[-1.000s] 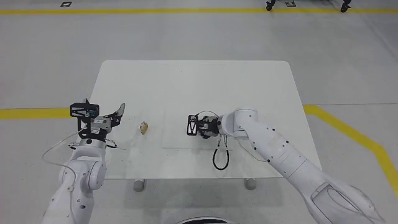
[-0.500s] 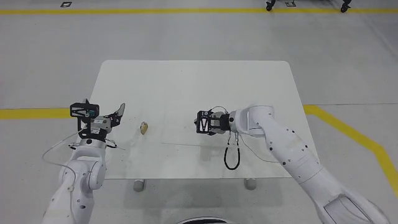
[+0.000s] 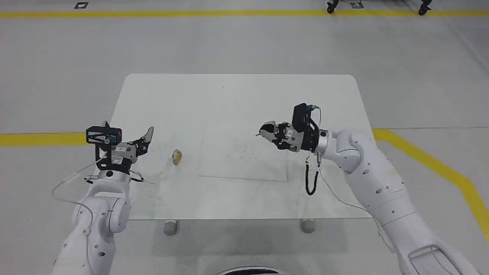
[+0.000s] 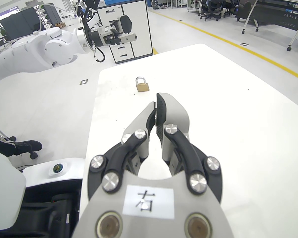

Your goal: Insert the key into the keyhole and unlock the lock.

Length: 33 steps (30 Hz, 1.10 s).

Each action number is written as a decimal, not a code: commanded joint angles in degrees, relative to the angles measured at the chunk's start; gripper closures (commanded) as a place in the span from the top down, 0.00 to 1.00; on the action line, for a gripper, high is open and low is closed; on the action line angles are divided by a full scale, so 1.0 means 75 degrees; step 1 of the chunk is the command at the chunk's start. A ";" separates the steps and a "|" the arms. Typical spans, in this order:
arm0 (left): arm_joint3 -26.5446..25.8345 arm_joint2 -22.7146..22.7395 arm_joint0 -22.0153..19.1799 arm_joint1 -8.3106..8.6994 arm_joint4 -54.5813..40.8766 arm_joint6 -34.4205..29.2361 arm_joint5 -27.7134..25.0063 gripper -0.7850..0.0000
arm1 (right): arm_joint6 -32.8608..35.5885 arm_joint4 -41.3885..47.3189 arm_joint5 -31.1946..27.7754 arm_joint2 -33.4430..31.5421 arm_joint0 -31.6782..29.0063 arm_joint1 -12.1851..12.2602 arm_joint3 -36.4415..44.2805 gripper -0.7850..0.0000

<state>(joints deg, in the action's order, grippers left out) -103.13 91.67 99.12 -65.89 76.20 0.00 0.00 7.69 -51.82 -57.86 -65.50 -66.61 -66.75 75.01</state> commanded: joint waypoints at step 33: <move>0.2100 -0.2087 -0.3403 0.0202 -1.1308 -0.6852 -0.4800 0.64 | 0.4213 0.9126 -0.0019 0.2644 0.2033 -0.0293 -0.1856 0.00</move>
<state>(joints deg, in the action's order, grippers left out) -87.56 76.88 73.91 -64.28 -9.44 -51.80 -35.88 37.54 14.82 -58.00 -45.68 -51.60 -68.62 61.52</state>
